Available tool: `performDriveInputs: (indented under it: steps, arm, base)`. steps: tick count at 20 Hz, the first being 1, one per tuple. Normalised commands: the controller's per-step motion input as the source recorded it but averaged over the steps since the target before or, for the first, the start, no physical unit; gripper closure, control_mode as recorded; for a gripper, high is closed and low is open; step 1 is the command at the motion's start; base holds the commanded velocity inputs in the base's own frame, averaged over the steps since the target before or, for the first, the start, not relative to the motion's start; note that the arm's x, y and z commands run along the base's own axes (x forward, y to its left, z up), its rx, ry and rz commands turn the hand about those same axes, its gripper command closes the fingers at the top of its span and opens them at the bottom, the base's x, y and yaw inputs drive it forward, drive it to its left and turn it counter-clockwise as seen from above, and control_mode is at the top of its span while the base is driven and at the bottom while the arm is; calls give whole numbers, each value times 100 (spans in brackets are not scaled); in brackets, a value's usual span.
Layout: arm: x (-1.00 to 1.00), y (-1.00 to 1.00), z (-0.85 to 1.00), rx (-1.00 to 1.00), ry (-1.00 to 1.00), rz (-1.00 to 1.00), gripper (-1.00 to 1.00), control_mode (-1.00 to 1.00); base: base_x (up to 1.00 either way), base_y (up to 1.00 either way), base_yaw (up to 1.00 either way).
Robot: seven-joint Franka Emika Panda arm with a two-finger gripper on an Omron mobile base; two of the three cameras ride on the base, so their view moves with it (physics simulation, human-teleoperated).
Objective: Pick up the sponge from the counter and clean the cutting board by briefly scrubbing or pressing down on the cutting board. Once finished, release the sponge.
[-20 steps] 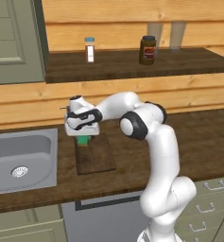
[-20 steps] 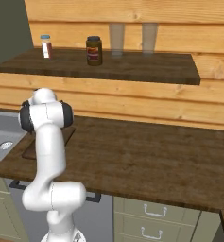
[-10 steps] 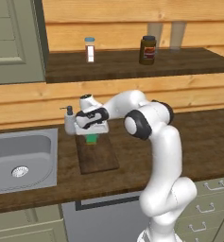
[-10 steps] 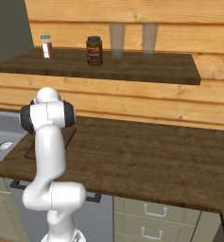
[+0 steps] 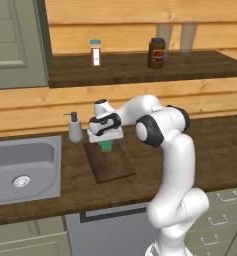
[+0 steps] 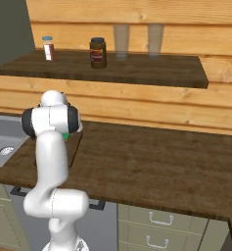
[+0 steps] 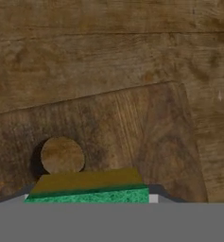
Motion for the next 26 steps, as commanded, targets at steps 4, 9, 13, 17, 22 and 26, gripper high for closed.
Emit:
performDriveInputs:
  steps: [4,9,13,17,22,26]
  arm:
    - [0,-58,-17,0,0,18,100,-100]
    - [0,-38,-29,0,0,22,100,-100]
    - [-12,-26,-38,0,0,29,100,-100]
    - [-30,-30,-34,0,0,29,100,-100]
    - [-33,-31,-28,0,0,29,100,-100]
    - [-29,-30,-17,0,0,26,100,-100]
  base:
    - [0,0,0]
    - [0,0,0]
    - [0,0,0]
    - [0,0,0]
    - [0,0,0]
    - [0,0,0]
